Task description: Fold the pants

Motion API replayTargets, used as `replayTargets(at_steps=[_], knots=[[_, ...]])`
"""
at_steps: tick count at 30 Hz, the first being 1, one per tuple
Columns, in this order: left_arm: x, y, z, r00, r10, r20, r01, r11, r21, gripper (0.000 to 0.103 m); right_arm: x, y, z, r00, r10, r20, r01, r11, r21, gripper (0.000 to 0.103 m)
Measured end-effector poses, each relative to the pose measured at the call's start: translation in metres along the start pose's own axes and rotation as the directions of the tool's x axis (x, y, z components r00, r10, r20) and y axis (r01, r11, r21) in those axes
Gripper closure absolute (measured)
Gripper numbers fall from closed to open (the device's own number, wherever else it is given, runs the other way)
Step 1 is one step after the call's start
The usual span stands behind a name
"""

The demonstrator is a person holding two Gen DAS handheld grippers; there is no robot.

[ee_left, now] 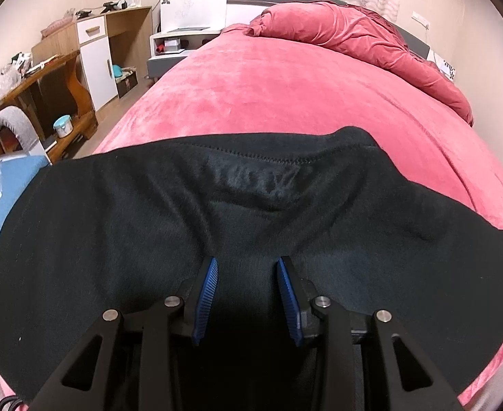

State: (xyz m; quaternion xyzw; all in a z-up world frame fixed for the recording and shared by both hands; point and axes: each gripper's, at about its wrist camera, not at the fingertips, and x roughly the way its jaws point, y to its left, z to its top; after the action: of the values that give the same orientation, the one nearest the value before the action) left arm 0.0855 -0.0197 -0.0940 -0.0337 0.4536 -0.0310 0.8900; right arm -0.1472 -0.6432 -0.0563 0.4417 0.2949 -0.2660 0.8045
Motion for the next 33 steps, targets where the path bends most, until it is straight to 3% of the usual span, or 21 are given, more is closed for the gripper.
replayTargets(at_steps=[5,10,19,21,23,24,26,33], knots=[[-0.004,-0.009,-0.003,0.999,0.051,-0.003,-0.051,0.998,0.044,0.066,0.015,-0.004,-0.004,0.997,0.051,-0.050,-0.048,0.997,0.060,0.034],[-0.004,-0.012,-0.001,0.997,0.074,-0.028,-0.073,0.997,0.015,0.066,0.044,0.018,-0.012,0.989,0.111,-0.103,-0.105,0.993,0.054,0.032],[-0.006,-0.019,-0.002,0.996,0.083,-0.038,-0.081,0.996,0.037,0.066,0.067,0.028,-0.012,0.997,0.041,-0.066,-0.037,0.997,0.064,0.031],[-0.005,-0.019,-0.003,0.995,0.089,-0.034,-0.088,0.995,0.037,0.066,0.070,0.034,-0.010,0.998,0.000,-0.067,0.003,0.999,0.043,0.036],[-0.004,-0.019,-0.003,0.995,0.092,-0.032,-0.091,0.995,0.038,0.066,0.071,0.046,-0.008,0.996,-0.040,-0.085,0.037,0.999,-0.036,0.069],[-0.005,-0.019,-0.003,0.995,0.091,-0.033,-0.090,0.995,0.037,0.066,0.070,0.049,-0.008,0.995,-0.031,-0.094,0.027,0.998,-0.049,0.075],[-0.005,-0.017,-0.002,0.996,0.079,-0.037,-0.078,0.996,0.032,0.066,0.061,0.059,-0.008,0.997,-0.029,-0.077,0.023,0.997,-0.069,0.080],[-0.013,0.002,0.000,0.999,0.014,-0.052,-0.015,1.000,-0.015,0.066,0.011,0.113,-0.011,0.999,0.033,-0.008,-0.034,0.982,-0.186,0.083]])
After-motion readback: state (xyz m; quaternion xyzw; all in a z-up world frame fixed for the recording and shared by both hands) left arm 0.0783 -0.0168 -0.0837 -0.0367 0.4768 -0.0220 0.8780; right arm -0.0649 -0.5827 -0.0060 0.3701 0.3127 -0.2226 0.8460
